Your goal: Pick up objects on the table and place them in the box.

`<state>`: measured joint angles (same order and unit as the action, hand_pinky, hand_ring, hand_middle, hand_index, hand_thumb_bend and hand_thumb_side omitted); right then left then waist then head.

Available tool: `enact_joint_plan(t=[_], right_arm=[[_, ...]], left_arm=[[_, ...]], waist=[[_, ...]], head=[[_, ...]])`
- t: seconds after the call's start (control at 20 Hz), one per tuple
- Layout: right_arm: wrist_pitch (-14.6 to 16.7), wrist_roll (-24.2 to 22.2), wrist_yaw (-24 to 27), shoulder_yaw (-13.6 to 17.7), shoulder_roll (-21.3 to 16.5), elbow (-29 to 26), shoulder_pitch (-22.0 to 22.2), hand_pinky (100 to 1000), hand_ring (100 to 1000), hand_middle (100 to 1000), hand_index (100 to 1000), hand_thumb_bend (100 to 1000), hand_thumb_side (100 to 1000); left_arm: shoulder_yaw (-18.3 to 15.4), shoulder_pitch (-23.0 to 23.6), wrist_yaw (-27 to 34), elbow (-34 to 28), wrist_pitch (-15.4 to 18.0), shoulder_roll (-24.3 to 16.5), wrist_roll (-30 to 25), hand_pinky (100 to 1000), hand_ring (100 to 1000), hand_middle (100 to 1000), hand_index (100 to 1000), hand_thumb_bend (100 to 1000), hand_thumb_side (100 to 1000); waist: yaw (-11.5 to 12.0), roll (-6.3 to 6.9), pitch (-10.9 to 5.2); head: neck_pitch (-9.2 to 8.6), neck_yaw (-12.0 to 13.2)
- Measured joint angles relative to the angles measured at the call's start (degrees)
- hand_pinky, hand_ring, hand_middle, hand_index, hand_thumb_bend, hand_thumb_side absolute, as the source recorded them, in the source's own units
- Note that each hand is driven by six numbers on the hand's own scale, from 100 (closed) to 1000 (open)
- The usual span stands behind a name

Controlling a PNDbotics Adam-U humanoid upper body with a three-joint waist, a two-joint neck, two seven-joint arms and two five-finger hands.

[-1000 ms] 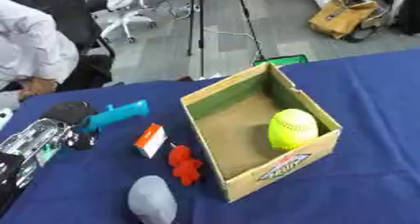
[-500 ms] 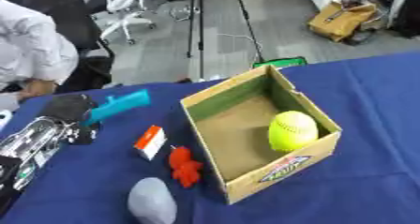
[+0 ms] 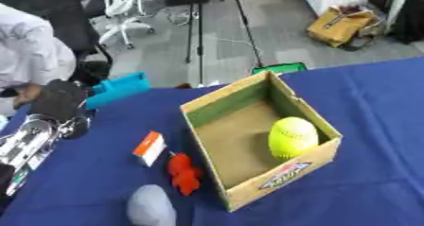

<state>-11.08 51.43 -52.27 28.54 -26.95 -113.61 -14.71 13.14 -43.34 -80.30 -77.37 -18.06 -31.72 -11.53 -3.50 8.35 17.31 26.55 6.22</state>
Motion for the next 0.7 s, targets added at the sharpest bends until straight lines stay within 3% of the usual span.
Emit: enact_joint_plan(t=[0.7], right_arm=[[0.0,0.0,0.0,0.02,0.0,0.0,0.01,871,767,510,599,100,434]], left_arm=[[-2.46,1.01,-0.94,-11.89,-2.6,-1.75,2.02,762,457,384,639,100,132]], waist=[[0.21,0.04,-0.01]], head=[[-0.41,-0.5]])
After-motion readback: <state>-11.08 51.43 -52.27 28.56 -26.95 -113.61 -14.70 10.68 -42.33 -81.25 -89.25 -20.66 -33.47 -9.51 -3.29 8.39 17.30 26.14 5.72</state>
